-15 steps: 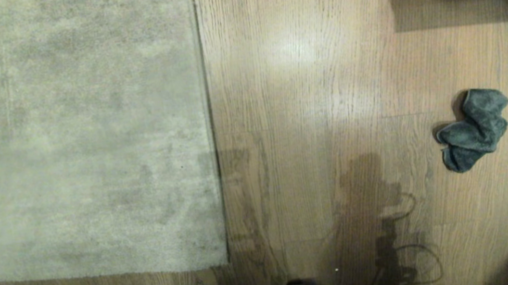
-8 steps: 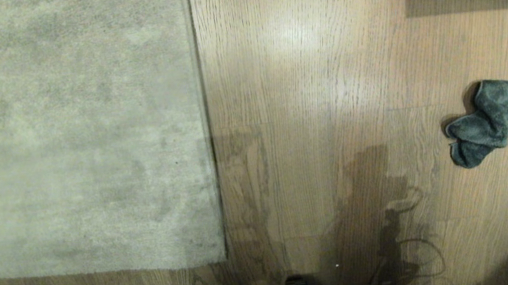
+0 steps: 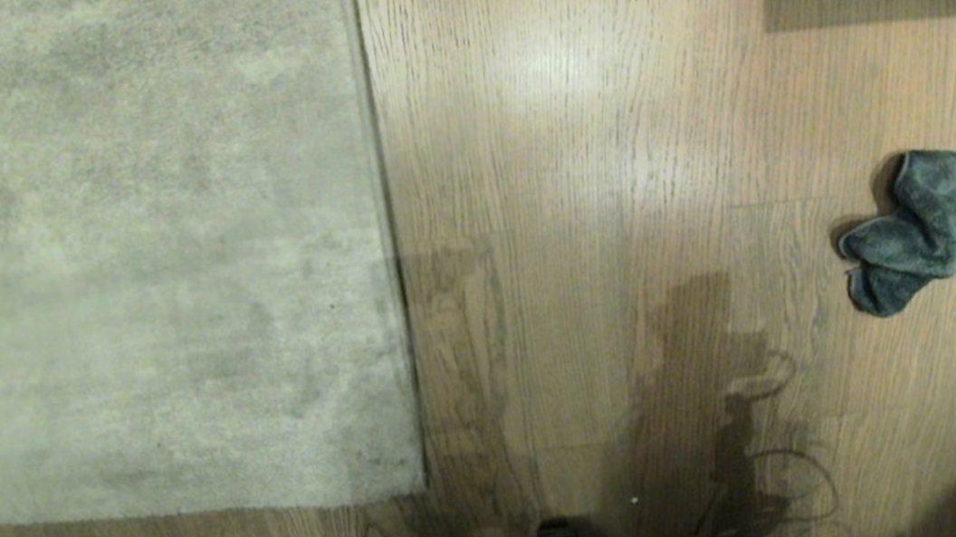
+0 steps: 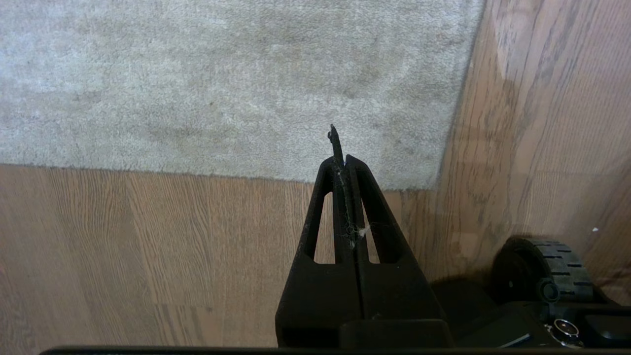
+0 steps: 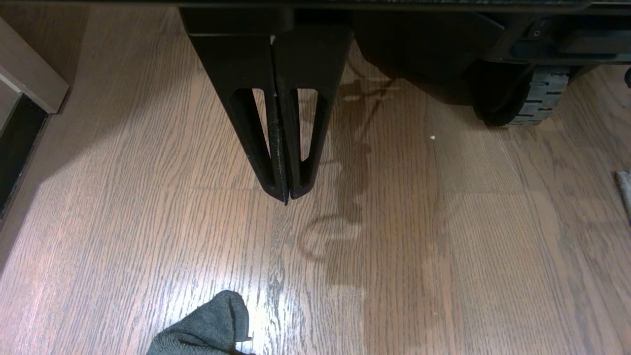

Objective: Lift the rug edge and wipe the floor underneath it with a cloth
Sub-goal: Pick up the rag

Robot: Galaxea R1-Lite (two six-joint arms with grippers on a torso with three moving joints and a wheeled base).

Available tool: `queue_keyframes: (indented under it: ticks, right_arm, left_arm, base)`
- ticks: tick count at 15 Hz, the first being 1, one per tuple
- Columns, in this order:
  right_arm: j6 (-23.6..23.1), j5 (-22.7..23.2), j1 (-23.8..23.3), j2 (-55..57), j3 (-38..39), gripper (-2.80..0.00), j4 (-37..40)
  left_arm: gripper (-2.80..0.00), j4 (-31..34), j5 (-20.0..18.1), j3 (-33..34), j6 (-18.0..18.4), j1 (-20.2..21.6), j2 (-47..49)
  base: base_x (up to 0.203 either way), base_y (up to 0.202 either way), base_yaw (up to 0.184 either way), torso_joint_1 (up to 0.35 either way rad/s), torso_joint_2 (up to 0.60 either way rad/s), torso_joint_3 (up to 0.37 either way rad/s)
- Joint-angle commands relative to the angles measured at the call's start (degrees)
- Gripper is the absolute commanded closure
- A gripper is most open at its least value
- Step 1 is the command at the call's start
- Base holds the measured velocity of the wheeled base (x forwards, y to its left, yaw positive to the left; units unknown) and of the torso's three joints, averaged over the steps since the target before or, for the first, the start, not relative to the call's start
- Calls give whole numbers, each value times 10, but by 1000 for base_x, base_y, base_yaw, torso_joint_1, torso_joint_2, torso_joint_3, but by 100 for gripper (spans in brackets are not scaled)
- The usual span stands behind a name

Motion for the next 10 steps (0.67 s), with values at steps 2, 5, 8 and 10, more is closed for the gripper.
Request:
queue_keyframes:
  ticks: [2,5,8,10]
  right_arm:
    - [0,0,0,0,0,0,0]
    - [0,0,0,0,0,0,0]
    - [0,0,0,0,0,0,0]
    - [0,0,0,0,0,0,0]
  left_arm:
    - [0,0,0,0,0,0,0]
    - [0,0,0,0,0,0,0]
    - [0,0,0,0,0,0,0]
    - [0,0,0,0,0,0,0]
  base:
    - [0,0,0,0,0,0]
    - [0,0,0,0,0,0]
    - [0,0,0,0,0,0]
    - [0,0,0,0,0,0]
